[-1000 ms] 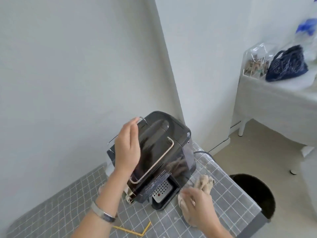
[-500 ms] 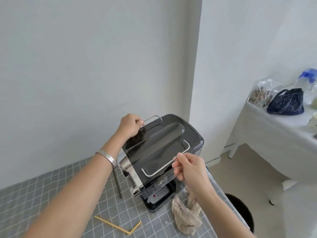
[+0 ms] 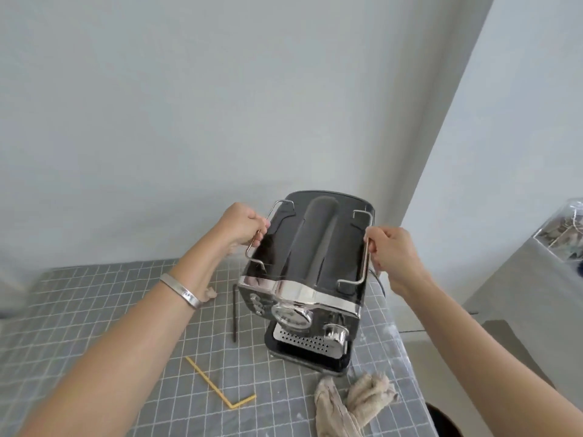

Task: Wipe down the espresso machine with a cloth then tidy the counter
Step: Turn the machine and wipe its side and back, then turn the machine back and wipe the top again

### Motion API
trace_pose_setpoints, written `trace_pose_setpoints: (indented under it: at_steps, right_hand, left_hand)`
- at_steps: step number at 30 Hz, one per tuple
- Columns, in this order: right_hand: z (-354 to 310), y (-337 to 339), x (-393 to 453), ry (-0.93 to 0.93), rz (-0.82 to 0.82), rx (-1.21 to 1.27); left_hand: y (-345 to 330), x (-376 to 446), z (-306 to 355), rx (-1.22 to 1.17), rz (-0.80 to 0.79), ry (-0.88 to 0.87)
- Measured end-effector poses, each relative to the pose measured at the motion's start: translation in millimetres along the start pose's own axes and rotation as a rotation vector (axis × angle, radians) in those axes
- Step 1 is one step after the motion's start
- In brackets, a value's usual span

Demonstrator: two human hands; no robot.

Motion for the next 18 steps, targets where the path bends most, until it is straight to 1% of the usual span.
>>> trace_pose_setpoints:
  at_steps: [3,6,11,18]
  right_hand:
    - [-6,-5,34,0.042,-0.052,-0.098]
    - [-7,-16,55,0.071,-0.104,-0.155]
    - [0,-25,64,0.085,-0.172,-0.244]
    - [13,-20,63,0.107,-0.147,-0.323]
  left_hand:
    - [3,-19,-2,-0.198,-0.027,0.079]
    - [1,-31,-10,-0.301,0.002,0.129]
    - [-7,-35,-25,-0.329,0.052,0.163]
    - [-18,-36,-38,-0.295,0.055,0.173]
Point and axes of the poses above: each hand's wrist, its own x-axis towards the middle knuckle, its own y-axis out of the back of the hand, z = x × y, the point moved 4 cm from there along x, towards the middle knuckle, and after that the axes turned 5 degrees about z, right-handed, at the moved point
